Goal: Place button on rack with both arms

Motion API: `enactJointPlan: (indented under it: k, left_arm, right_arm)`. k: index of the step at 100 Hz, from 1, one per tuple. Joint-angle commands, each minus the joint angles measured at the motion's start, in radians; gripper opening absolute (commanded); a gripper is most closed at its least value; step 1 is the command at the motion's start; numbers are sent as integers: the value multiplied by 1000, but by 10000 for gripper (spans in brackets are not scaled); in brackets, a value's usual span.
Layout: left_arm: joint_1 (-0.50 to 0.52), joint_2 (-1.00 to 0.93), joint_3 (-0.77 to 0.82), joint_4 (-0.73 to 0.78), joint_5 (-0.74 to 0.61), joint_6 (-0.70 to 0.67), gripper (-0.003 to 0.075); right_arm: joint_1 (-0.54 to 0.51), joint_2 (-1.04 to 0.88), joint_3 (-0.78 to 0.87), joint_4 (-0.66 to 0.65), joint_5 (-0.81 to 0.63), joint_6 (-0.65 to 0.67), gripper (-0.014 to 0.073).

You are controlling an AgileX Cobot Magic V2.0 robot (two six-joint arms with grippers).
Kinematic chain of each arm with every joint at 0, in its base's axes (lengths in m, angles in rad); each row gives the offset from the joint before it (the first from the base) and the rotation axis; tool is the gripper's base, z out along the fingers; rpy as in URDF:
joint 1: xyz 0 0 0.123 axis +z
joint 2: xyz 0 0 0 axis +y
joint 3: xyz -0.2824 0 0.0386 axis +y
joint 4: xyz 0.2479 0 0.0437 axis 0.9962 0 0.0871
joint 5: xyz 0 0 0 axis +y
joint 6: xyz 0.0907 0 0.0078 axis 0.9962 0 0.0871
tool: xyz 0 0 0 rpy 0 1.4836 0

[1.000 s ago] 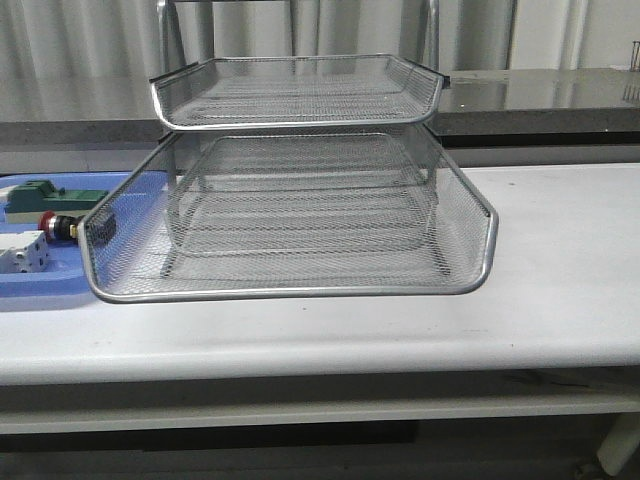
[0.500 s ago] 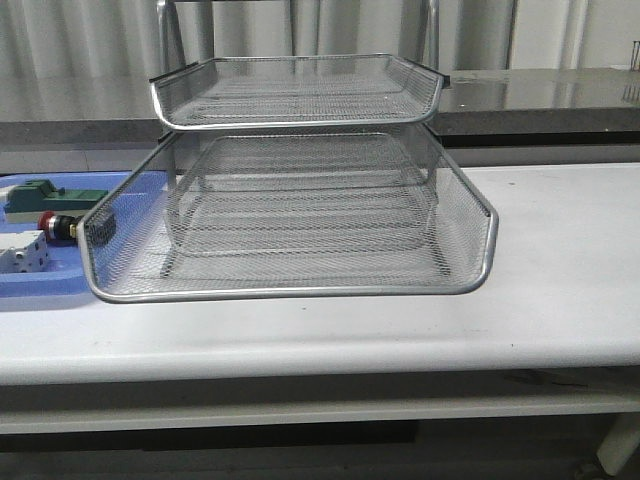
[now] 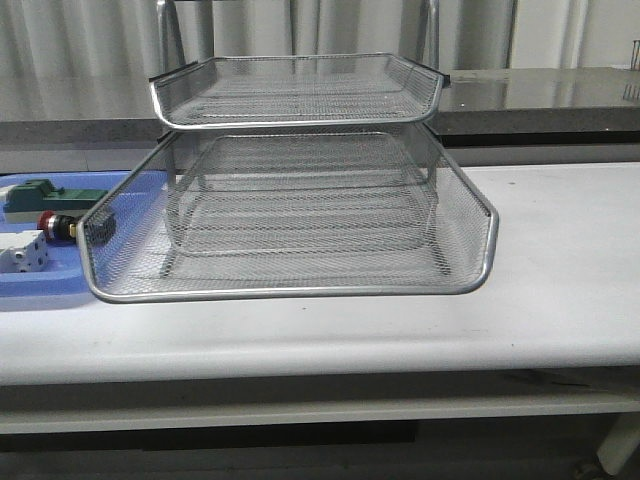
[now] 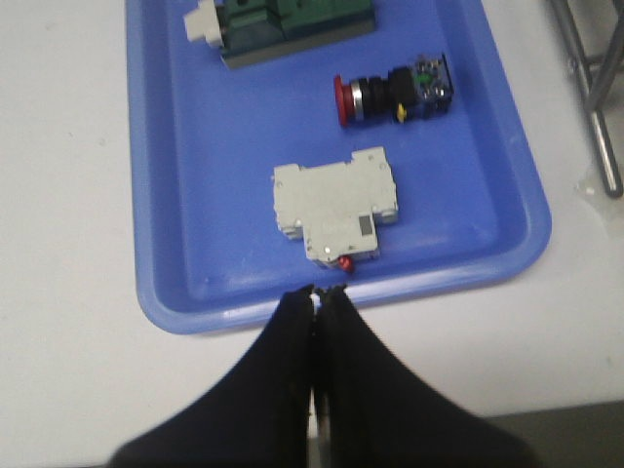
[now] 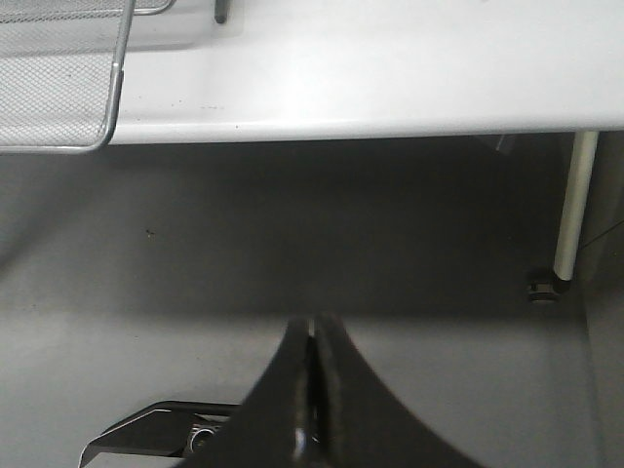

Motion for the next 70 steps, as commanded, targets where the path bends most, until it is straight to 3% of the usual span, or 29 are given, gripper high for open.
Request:
enactJointPlan:
  k: [1,19,41,50,70]
  left_arm:
    - [3,9,-58,-52,21,66,-20]
    - [3,34,-81,-203,58,202,-20]
    - [3,34,-83,-222,101,295,19]
    - [3,34,-83,-238,134,333,141]
    - [3,34,-83,-238,138,334,581]
  right_arm:
    - [-3,10,-34,-10,-49,-4,-67]
    - [-3,10,-34,-10,-49,-4,-67]
    - [-3,10,-34,-10,-49,-4,-67]
    - [-3,10,-34,-10,-49,-4,-67]
    - [-3,10,-34,-10,-49,-4,-67]
